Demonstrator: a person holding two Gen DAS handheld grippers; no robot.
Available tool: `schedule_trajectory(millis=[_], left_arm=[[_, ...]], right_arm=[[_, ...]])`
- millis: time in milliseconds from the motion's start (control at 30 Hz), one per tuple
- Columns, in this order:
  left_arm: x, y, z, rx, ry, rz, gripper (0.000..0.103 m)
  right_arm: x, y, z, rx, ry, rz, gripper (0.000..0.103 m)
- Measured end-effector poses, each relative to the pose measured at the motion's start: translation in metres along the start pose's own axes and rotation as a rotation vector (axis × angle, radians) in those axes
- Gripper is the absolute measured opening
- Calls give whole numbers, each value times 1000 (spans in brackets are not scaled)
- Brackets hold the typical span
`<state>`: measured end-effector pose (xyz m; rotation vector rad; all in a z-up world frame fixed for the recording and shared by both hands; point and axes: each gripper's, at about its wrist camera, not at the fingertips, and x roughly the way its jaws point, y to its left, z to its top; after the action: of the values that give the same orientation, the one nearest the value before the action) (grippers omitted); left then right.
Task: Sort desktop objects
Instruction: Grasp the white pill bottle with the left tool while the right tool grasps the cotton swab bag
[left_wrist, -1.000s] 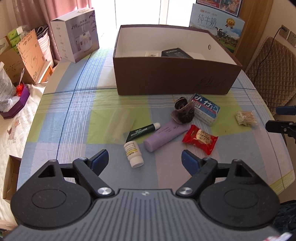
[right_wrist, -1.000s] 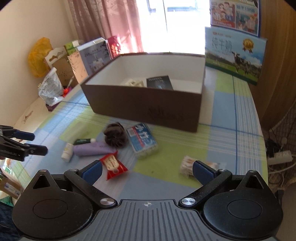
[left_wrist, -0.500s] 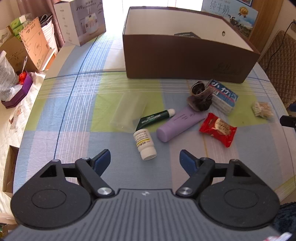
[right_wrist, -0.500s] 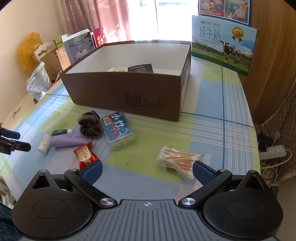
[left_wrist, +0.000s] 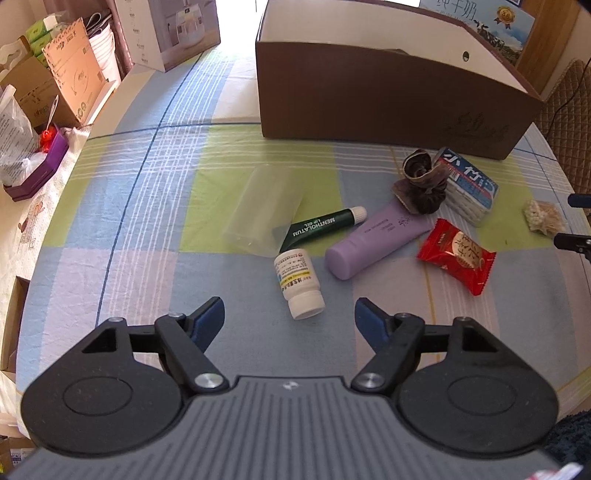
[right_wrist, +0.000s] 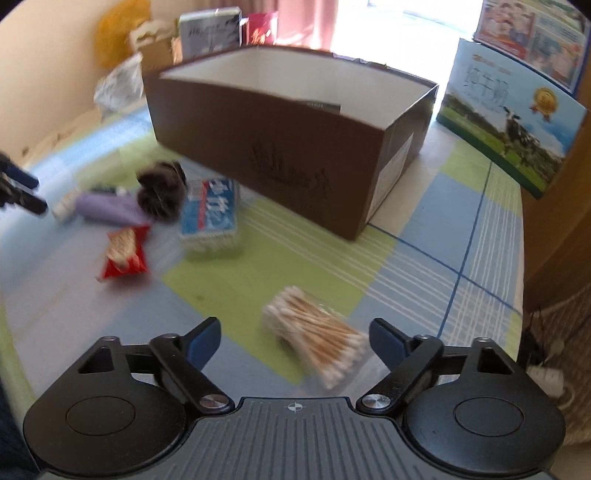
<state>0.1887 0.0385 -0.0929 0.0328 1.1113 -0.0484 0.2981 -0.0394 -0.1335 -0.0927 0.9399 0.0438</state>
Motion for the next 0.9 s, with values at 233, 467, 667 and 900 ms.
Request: schedule_trajectory(millis=[233,467,667,900], left_arm=[[10,-3,1,-2,13,-1,74],[22,-4,5,5,23,-1,68],[33,-2,8,9,28,-5,43],[38,1,10,2,25,-32,22]], right_arm=[[23,-10,0,-22,27,12,64],[32,-23,11,198,57,-72,32],[29,-13,14,282,75,-125,31],[16,9,14,391,138,-90,31]])
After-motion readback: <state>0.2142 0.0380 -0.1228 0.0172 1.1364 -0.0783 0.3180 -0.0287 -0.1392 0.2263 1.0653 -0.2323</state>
